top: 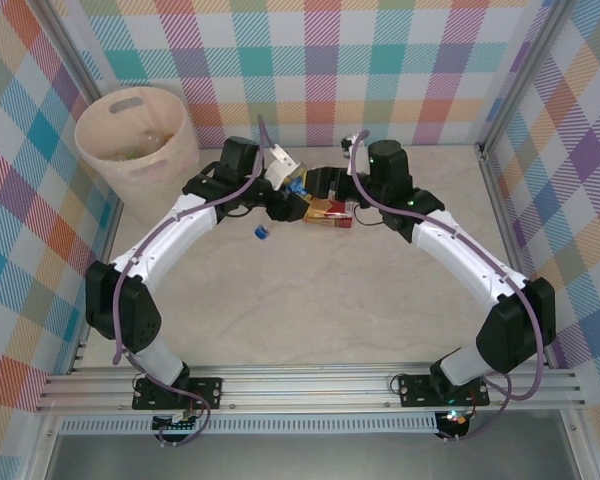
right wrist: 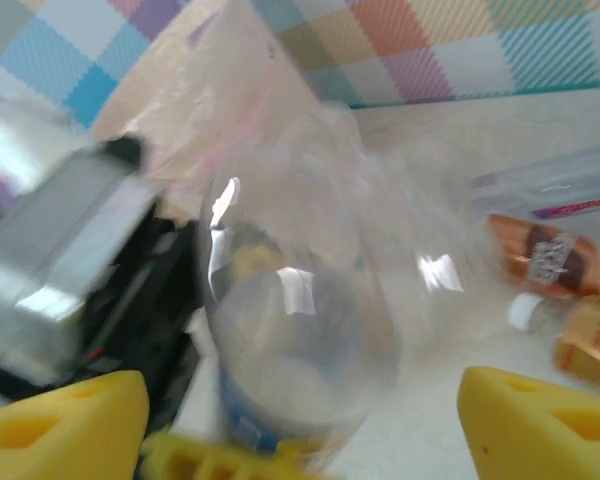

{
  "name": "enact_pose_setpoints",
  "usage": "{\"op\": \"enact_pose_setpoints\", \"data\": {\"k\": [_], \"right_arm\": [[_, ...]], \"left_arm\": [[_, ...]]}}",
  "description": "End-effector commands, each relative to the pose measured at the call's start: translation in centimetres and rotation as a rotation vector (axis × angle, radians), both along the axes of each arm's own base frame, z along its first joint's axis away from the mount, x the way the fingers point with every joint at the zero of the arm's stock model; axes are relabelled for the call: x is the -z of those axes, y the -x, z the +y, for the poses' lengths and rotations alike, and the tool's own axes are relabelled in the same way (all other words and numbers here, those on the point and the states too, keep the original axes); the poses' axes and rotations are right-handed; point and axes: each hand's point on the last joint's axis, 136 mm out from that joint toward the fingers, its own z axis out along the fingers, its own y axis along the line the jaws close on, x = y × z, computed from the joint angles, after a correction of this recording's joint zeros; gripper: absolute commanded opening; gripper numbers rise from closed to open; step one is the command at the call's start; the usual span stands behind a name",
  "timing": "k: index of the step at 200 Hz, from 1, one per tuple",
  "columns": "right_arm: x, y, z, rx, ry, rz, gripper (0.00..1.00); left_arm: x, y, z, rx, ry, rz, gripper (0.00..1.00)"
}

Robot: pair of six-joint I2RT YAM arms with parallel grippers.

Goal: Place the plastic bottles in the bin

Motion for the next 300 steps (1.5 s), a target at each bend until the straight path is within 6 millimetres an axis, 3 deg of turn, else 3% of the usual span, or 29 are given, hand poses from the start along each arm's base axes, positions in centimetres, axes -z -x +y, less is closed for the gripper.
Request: {"op": "enact_pose_setpoints", "data": {"k": [1, 48, 82, 108, 141, 173, 199, 230, 278, 300], "right_arm": [[-4.4, 2.2, 0.2, -0.092, -0.079, -0.141, 0.9], [-5.1, 1.8, -2.2, -0.027, -0.11, -0.181, 0.99], [-4.6, 0.3, -4.8, 0.149, -0.086, -0.196, 1.0], [-2.4, -0.8, -9.1, 0.401, -0.011, -0.197, 1.0], [-0.2, 1.7, -13.2, 0.543, 0.029, -0.225, 1.0], [3.2, 5.1, -14.3, 0.505, 0.017, -0.251, 1.0], [6.6, 5.6, -16.0, 0.583, 0.04, -0.178, 1.0], [6.9, 5.1, -15.8, 0.579, 0.062, -0.191, 1.0], [6.8, 3.4, -12.7, 0.447, 0.111, -0.166, 1.0], [6.8, 2.7, -11.5, 0.406, 0.108, -0.148, 1.0]], "left_arm": [[0.7, -0.2, 0.7, -0.022, 0.025, 0.043, 0.61], [1.5, -0.8, 2.7, -0.103, 0.059, 0.057, 0.51], [-0.5, -1.9, 4.1, -0.201, 0.113, 0.021, 0.48], [-4.0, -3.9, 6.7, -0.4, 0.14, -0.091, 0.48], [-7.6, -4.6, 10.9, -0.655, 0.147, -0.186, 0.48], [-12.1, -4.3, 14.3, -0.83, 0.2, -0.33, 0.48], [-16.0, -4.6, 17.9, -0.996, 0.198, -0.48, 0.48], [-20.3, -5.7, 22.2, -1.15, 0.195, -0.635, 0.48], [-26.5, -7.5, 27.4, -1.275, 0.247, -0.812, 0.48], [-27.6, -8.8, 29.9, -1.337, 0.226, -0.849, 0.48]]}}
